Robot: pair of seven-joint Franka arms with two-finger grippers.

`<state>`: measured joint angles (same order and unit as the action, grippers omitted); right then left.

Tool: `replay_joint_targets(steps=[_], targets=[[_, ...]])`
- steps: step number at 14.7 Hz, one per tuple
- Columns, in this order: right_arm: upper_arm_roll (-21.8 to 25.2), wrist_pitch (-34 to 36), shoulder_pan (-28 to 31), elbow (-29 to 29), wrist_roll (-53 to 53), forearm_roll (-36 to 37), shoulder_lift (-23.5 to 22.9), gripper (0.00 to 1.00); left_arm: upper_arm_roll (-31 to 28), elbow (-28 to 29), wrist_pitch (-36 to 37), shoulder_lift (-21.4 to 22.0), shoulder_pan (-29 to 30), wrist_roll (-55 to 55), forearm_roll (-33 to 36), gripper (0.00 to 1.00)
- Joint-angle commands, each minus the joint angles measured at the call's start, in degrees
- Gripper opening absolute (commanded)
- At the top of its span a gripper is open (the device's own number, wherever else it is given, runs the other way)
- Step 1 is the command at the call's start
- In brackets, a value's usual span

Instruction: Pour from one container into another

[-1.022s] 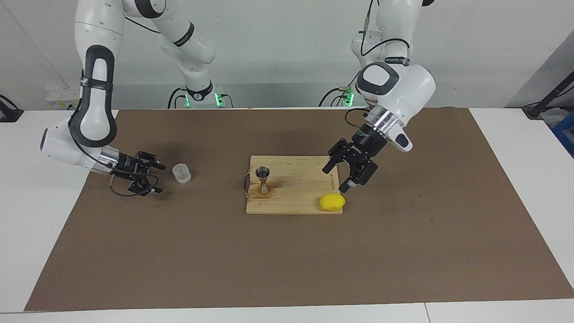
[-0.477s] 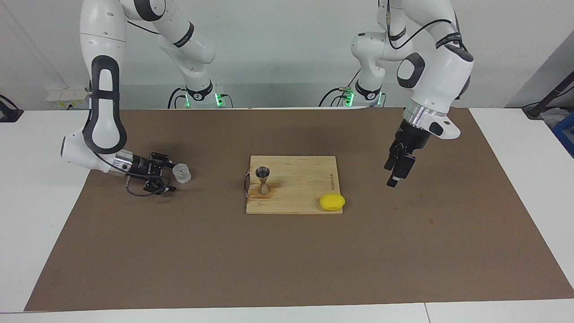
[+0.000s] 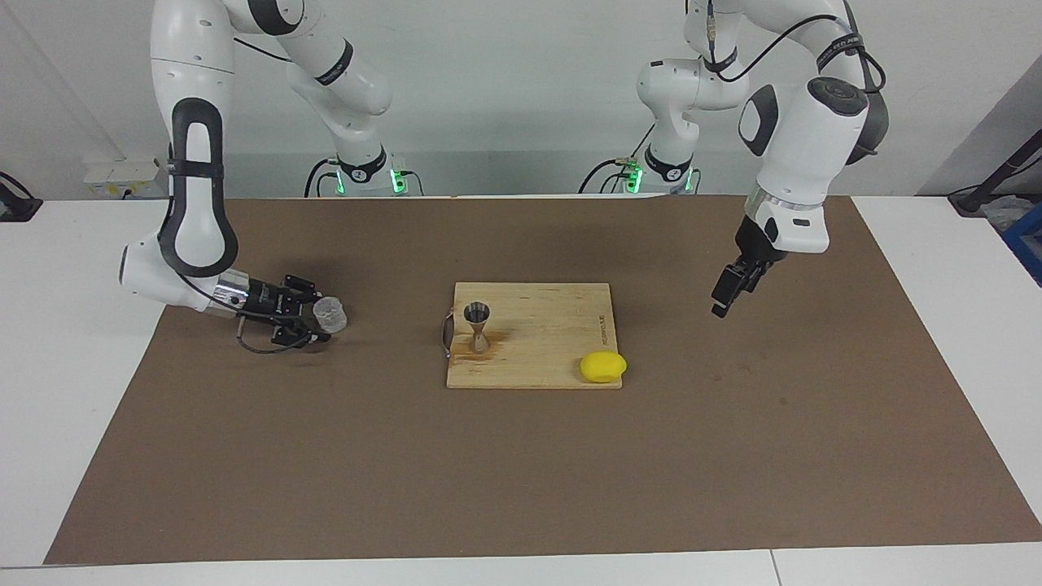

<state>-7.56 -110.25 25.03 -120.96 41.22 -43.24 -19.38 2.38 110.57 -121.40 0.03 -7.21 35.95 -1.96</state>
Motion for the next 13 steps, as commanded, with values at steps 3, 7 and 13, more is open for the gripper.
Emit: replay_joint_targets(steps=[3, 7, 13], targets=[[-0.2, -0.3, -0.2, -1.5, -1.8, -1.8, 1.5, 0.11, 0.5, -4.7, 12.7, 1.8, 2.5, -24.9, 1.9, 1.00], [-0.4, -0.9, -0.7, -0.7, -1.5, -1.8, 1.7, 0.00, 0.2, -12.2, 26.4, 2.5, 2.6, -34.8, 1.9, 1.00], [-0.4, -6.2, -8.3, 1.6, 11.7, -1.8, 5.1, 0.00, 6.0, -14.9, 31.2, 3.4, 10.1, -36.5, 1.8, 1.00]])
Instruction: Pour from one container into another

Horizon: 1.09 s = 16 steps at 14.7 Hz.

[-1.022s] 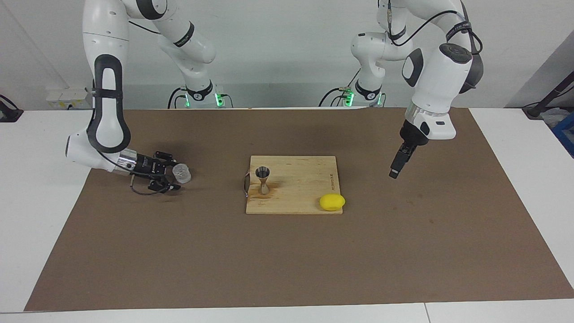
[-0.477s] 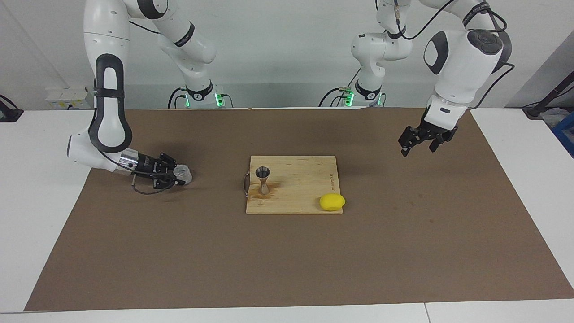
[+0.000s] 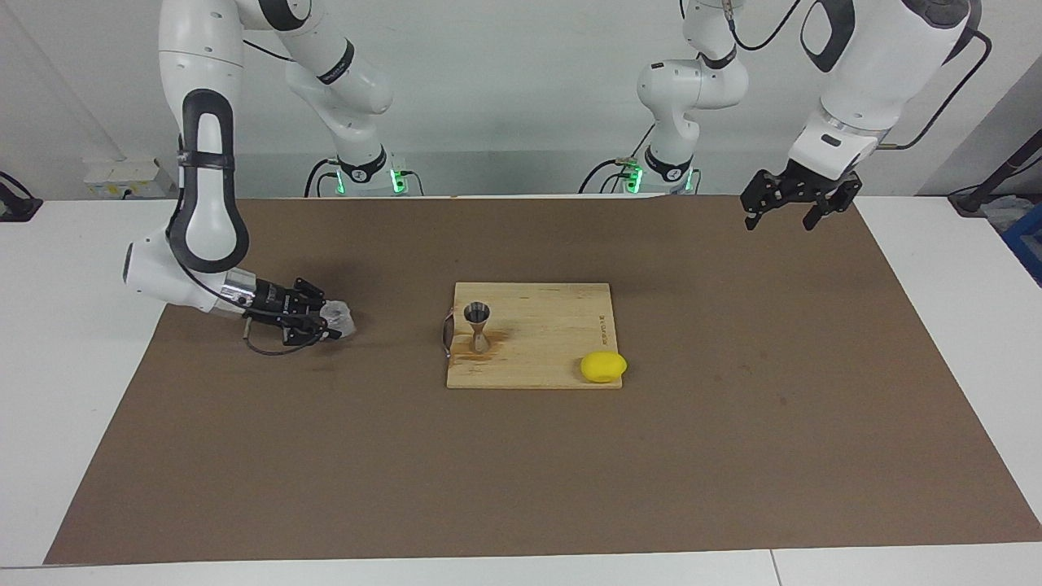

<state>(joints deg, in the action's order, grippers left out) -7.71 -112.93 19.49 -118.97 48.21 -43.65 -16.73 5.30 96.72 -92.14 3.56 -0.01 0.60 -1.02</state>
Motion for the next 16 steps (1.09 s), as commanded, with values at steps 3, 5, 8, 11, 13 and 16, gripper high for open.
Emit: replay_joint_targets(steps=[3, 5, 8, 11, 13, 16], targets=[[-0.3, -7.2, -8.0, 2.6, 12.6, -1.3, 2.3, 0.00, 2.1, -1.0, 3.0, 0.1, 1.8, -1.2, 0.6, 1.00], [-0.3, -10.5, -11.8, 3.9, 18.4, -1.3, 2.2, 0.00, -0.5, -3.0, 4.5, -0.7, 0.5, -1.1, -0.7, 1.00], [0.0, -10.6, -17.3, 6.7, 25.3, 0.2, 2.3, 0.00, -0.3, -5.4, 8.1, -1.5, 0.7, -1.2, 0.2, 1.00], [-0.1, -10.6, -20.6, 10.6, 33.8, 7.4, 2.0, 0.00, 0.1, -5.2, 7.6, -1.4, 1.1, -2.2, 0.1, 1.00], [-0.2, -10.5, -22.7, 12.4, 38.5, 11.6, 1.9, 0.00, 0.1, -4.3, 6.4, -0.8, 0.9, -2.7, 0.0, 1.00], [-0.2, -9.9, -27.2, 15.9, 45.3, 20.9, 0.8, 0.00, 0.0, -3.6, 6.5, -0.7, 1.2, -2.4, 0.0, 1.00]])
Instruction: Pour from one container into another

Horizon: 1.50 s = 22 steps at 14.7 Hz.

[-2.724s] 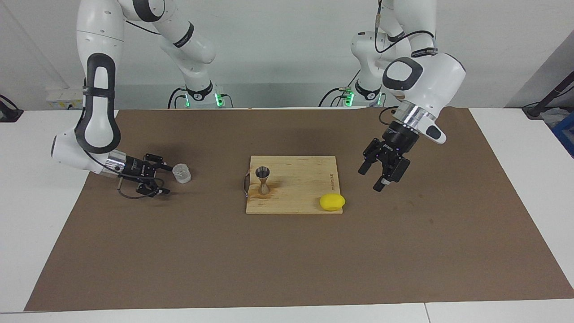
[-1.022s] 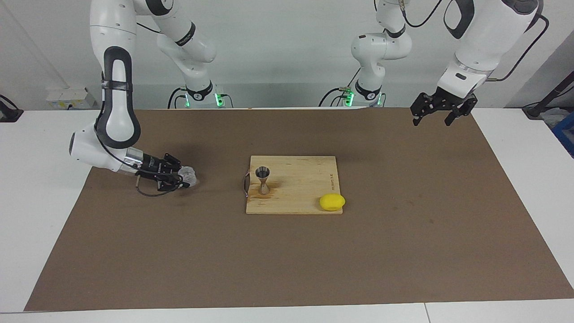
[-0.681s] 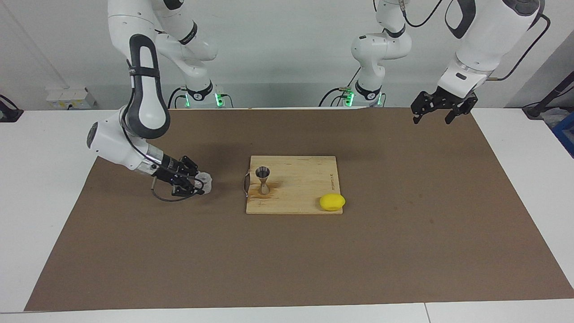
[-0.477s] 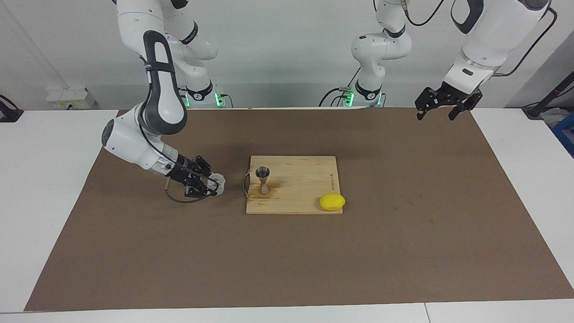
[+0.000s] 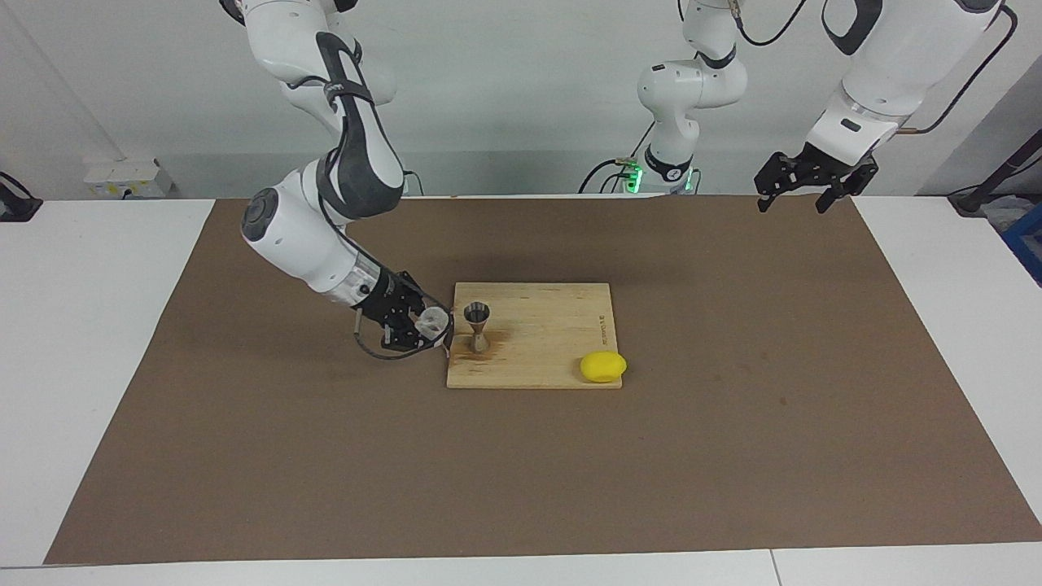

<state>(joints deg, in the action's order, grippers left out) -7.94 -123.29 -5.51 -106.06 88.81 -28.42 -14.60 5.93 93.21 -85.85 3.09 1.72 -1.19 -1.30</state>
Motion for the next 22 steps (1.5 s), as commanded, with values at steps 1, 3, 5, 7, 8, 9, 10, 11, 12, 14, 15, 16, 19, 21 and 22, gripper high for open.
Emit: replay_joint_targets(steps=[1, 3, 5, 7, 8, 9, 10, 11, 12, 14, 15, 16, 19, 21, 22], targets=[[0.0, 0.7, -3.2, 3.8, 7.1, 8.9, -1.4, 0.00, -0.7, -0.1, 0.2, -0.1, -0.5, -0.6, 0.2, 1.00], [0.0, 0.9, -4.5, 4.1, 8.3, 12.3, -1.5, 0.00, -0.6, -0.1, 0.2, -0.1, -0.6, -0.6, 0.2, 1.00], [0.0, 1.7, -4.9, 4.3, 8.3, 13.9, -1.3, 0.00, -0.6, -0.1, 0.2, -0.1, -0.8, -0.6, 0.2, 1.00], [0.1, 4.3, -5.8, 6.0, 8.3, 17.5, -1.4, 0.00, -0.6, -0.1, 0.2, -0.1, -0.8, -0.6, 0.2, 1.00], [0.1, 5.8, -6.2, 7.2, 8.4, 19.2, -1.4, 0.00, -0.6, -0.1, 0.2, -0.1, -0.7, -0.6, 0.2, 1.00], [0.0, 6.9, -6.3, 8.1, 8.4, 20.8, -1.4, 0.00, -0.6, -0.1, 0.2, -0.1, -0.6, -0.6, 0.2, 1.00], [0.0, 7.9, -6.3, 8.6, 8.4, 21.8, -1.4, 0.00, -0.6, -0.1, 0.2, -0.1, -0.7, -0.6, 0.2, 1.00], [0.0, 8.5, -6.6, 8.9, 8.4, 22.9, -1.3, 0.00, -0.6, 0.0, 0.2, -0.1, -0.6, -0.6, 0.2, 1.00], [0.0, 8.8, -7.3, 8.9, 8.4, 24.2, -1.3, 0.00, -0.6, -0.1, 0.2, -0.1, -0.6, -0.6, 0.2, 1.00], [0.0, 9.1, -8.7, 8.9, 8.6, 26.6, -1.3, 0.00, -0.7, 0.0, 0.2, -0.1, -0.7, -0.6, 0.2, 1.00], [0.0, 9.1, -8.8, 8.9, 9.2, 27.1, -1.2, 0.00, -0.6, 0.0, 0.2, -0.1, -0.6, -0.6, 0.2, 1.00], [0.0, 9.1, -8.8, 8.9, 9.5, 27.7, -1.3, 0.00, -0.6, 0.0, 0.2, -0.1, -0.6, -0.6, 0.2, 1.00], [0.0, 8.9, -9.6, 8.7, 9.6, 29.7, -1.3, 0.00, -0.6, 0.0, 0.2, -0.1, -0.6, -0.6, 0.2, 1.00], [0.0, 8.4, -10.8, 8.3, 9.7, 31.0, -1.2, 0.00, -0.6, -0.1, 0.2, -0.1, -0.7, -0.6, 0.2, 1.00], [0.0, 8.4, -11.0, 8.3, 9.8, 31.8, -1.2, 0.00, -0.6, 0.0, 0.2, -0.1, -0.6, -0.6, 0.2, 1.00]])
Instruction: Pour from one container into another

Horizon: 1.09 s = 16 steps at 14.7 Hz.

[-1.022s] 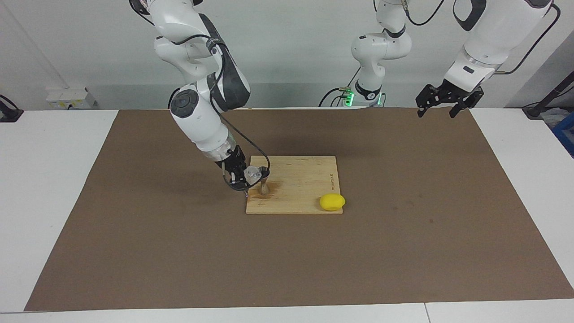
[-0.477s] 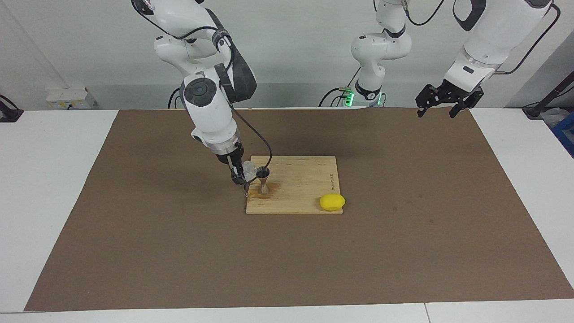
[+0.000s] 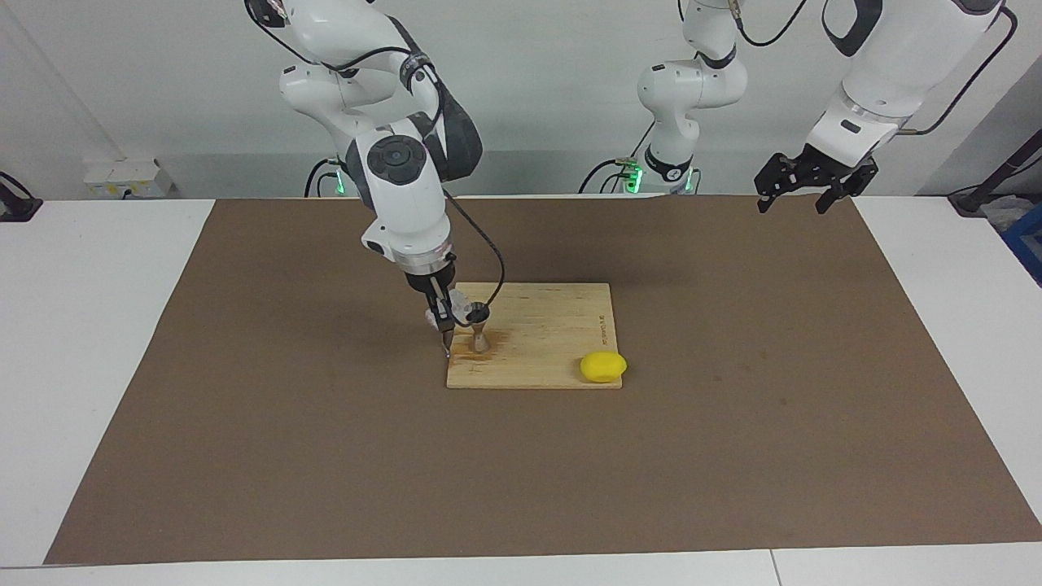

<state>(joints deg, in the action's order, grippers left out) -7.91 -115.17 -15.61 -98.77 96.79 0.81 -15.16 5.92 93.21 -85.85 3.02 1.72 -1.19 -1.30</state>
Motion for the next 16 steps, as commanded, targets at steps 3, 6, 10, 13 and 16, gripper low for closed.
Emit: replay_joint_targets(steps=[3, 6, 10, 13, 16], targets=[[0.0, 0.6, -2.0, 0.9, 1.9, 6.4, -0.5, 0.00, -0.6, 0.0, 0.2, 0.0, -0.7, -0.6, 0.2, 1.00], [0.0, 0.5, -2.7, 0.9, 3.0, 8.1, -0.4, 0.00, -0.6, -0.1, 0.2, 0.0, -0.6, -0.6, 0.2, 1.00], [0.0, 0.8, -4.1, 0.6, 3.8, 13.2, -0.1, 0.00, -0.6, 0.0, 0.2, 0.0, -0.7, -0.6, 0.2, 1.00], [0.0, 0.8, -4.9, 0.4, 4.1, 15.0, 0.0, 0.00, -0.6, 0.0, 0.2, 0.0, -0.7, -0.6, 0.2, 1.00], [0.0, 0.9, -5.0, 0.3, 4.1, 17.5, 0.3, 0.00, -0.6, 0.0, 0.2, 0.0, -0.7, -0.6, 0.2, 1.00]])
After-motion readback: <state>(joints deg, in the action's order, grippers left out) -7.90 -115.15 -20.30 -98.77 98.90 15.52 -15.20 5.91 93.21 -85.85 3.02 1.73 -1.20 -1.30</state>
